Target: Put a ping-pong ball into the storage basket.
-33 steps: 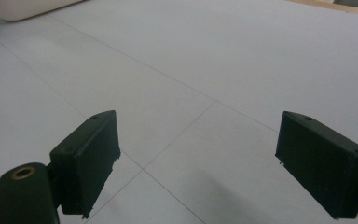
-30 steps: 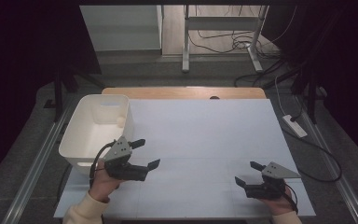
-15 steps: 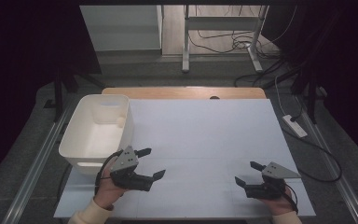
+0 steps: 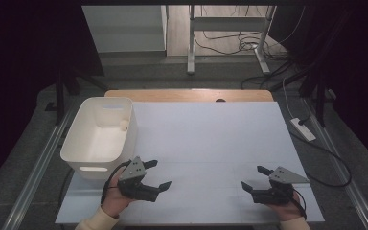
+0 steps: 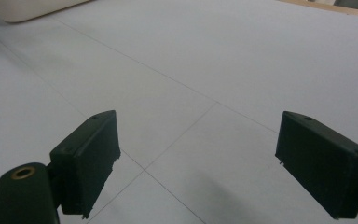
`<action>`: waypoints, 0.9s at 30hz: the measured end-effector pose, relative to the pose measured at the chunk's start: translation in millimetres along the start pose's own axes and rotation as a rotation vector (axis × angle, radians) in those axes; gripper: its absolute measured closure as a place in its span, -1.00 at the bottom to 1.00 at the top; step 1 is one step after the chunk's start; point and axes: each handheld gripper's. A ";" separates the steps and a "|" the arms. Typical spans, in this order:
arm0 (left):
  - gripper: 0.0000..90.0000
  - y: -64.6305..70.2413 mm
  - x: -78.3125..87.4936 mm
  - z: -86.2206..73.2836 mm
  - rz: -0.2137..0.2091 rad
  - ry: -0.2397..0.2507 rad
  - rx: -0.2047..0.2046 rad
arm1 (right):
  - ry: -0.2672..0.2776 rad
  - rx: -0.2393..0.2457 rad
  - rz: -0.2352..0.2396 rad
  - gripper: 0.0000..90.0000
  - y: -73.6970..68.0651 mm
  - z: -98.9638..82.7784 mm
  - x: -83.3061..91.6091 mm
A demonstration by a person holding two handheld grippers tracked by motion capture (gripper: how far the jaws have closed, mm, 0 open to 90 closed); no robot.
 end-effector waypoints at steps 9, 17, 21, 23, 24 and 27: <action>-0.69 -5.5 -5.1 -16.1 0.003 -0.015 0.015 | 0.001 0.002 0.006 -0.71 -0.1 -0.3 0.2; -0.69 -9.9 -5.6 -29.2 0.006 -0.027 0.048 | 0.011 0.031 0.038 -0.71 -2.2 -0.1 0.3; -0.69 -8.9 -6.0 -32.5 0.011 -0.034 0.046 | 0.017 0.029 0.039 -0.71 -1.7 -0.4 1.1; -0.69 -8.9 -5.5 -34.3 0.016 -0.035 0.045 | 0.015 0.031 0.043 -0.71 -2.5 -0.8 1.7; -0.69 -9.0 -5.4 -34.6 0.017 -0.035 0.045 | 0.014 0.033 0.045 -0.71 -2.7 -0.8 1.7; -0.69 -9.4 -5.1 -35.2 0.017 -0.032 0.049 | 0.014 0.035 0.048 -0.71 -3.1 -0.9 1.5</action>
Point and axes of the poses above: each handheld gripper's, and its own axes: x roughly backward along the jaws, z roughly out of its top, y roughly to its right, and after that the axes turned 12 degrees about -y, right-handed
